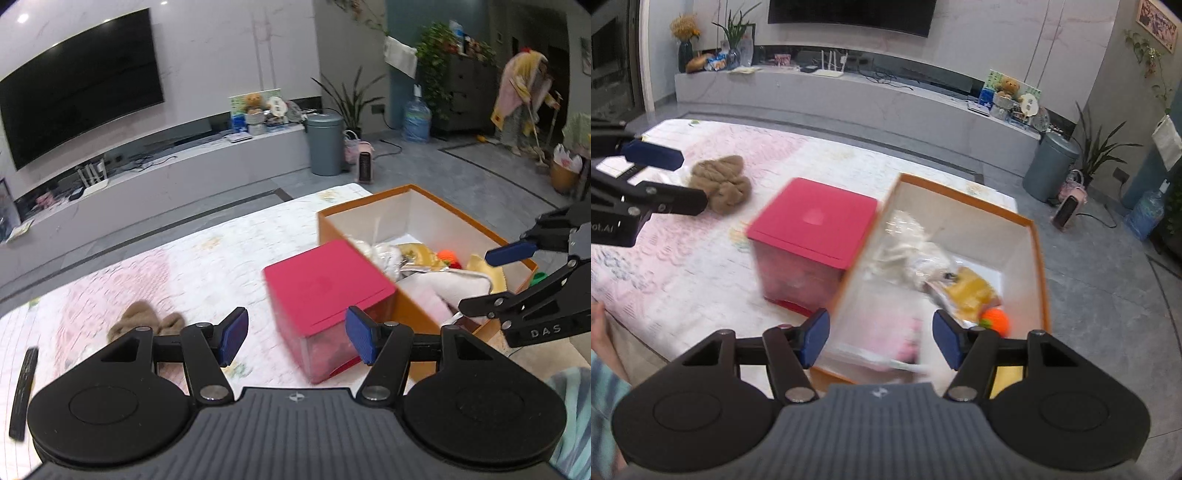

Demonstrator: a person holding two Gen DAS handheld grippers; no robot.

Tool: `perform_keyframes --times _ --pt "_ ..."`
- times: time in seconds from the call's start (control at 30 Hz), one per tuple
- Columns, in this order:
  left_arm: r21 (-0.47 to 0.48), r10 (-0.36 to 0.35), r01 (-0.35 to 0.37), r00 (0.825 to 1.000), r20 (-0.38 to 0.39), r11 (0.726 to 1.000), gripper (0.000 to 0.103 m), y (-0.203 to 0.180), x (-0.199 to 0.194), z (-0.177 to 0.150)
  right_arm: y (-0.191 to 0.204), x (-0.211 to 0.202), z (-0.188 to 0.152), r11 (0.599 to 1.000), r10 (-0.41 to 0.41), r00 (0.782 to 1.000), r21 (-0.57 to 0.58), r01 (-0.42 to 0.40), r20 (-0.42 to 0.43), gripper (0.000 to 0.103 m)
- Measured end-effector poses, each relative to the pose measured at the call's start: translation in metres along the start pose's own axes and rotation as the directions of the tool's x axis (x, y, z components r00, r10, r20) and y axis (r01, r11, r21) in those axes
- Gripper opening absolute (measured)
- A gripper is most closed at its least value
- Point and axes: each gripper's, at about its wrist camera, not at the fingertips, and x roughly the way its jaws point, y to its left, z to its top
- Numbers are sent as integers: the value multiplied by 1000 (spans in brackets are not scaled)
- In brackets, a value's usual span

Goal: Organize soft objects
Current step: 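Move both open grippers back toward the white bag and brown plush bear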

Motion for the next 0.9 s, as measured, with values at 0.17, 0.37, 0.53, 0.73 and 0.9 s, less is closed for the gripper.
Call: perform_keyframes --times 0.17,0.37,0.53,0.73,0.9 --pt "-39 39 -38 999 15 998 72 33 -16 -15 41 7 10 999 51 999 1 -51 3 63" --pt "-73 86 -84 996 26 994 70 75 -19 -49 91 28 20 994 101 995 -43 -101 14 63" --pt "-152 136 -134 991 3 979 70 118 -14 -78 128 52 25 981 177 984 -80 -175 8 63" --pt "-275 232 -221 973 9 936 70 159 -3 -103 164 84 35 965 260 964 -49 -258 48 63" --pt "-426 244 -240 969 -47 872 74 188 23 -109 193 118 45 962 273 959 -29 -272 73 63"
